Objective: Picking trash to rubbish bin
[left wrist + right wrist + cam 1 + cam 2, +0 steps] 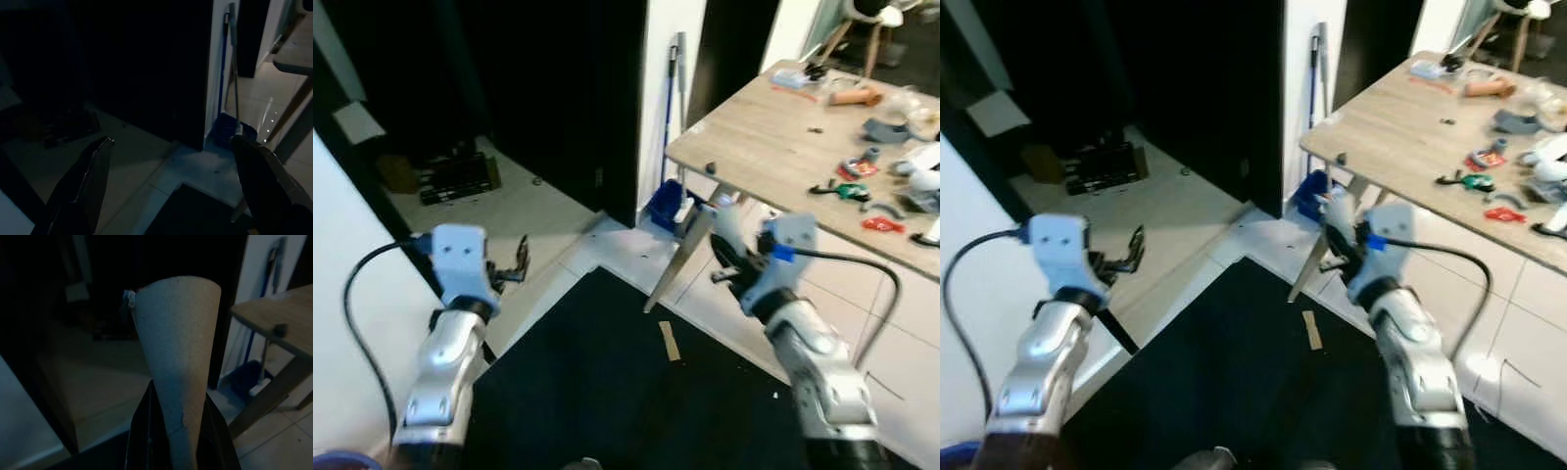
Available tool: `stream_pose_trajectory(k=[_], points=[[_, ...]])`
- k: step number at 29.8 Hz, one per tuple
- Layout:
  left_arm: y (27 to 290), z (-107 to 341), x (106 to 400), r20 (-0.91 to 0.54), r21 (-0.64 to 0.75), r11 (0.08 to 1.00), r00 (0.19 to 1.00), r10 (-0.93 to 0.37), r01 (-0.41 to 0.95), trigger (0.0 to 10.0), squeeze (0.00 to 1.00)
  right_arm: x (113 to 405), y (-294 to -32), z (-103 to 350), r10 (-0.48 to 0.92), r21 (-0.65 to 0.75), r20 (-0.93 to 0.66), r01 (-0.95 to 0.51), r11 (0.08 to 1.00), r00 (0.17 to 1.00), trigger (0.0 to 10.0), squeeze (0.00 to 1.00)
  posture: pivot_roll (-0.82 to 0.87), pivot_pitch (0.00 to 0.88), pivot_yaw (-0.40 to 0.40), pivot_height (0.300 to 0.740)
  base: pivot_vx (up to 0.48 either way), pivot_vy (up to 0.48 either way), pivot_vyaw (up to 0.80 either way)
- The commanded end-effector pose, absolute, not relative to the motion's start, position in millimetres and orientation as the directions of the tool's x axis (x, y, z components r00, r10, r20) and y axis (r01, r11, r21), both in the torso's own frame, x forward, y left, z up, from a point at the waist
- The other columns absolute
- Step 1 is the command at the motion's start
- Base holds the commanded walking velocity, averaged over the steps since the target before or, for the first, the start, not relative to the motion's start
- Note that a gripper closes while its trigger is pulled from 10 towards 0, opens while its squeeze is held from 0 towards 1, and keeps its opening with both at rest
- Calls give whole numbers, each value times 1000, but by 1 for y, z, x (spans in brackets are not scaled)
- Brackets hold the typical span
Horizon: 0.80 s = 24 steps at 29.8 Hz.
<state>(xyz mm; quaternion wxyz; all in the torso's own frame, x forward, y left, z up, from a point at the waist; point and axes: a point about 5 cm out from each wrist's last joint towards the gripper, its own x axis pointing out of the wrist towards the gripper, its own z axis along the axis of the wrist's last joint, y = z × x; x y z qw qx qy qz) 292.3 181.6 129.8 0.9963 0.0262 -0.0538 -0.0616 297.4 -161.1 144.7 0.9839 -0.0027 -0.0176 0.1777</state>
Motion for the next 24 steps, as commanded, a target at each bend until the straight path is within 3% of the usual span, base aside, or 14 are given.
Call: stream_pose_trajectory(k=[1,5,13,24], points=[[185,132,302,114,48,992,986,-120,115,10000,0,307,-161,140,364,-50,2,-364,930,931,10000,0,-51,0,-18,740,0,0,675],[181,145,327,140,-1,991,981,-133,135,10000,0,339,-163,151,365,-86,-14,-365,927,931,10000,0,-44,0,-60,740,0,0,678],[180,149,340,144,17,991,981,-134,133,10000,0,359,-162,161,371,-91,-29,-372,924,928,10000,0,-17,0,-67,740,0,0,687],[197,138,335,83,93,988,988,-134,126,10000,0,361,-168,161,377,-86,-2,-376,923,926,10000,0,-36,0,-26,740,0,0,697]])
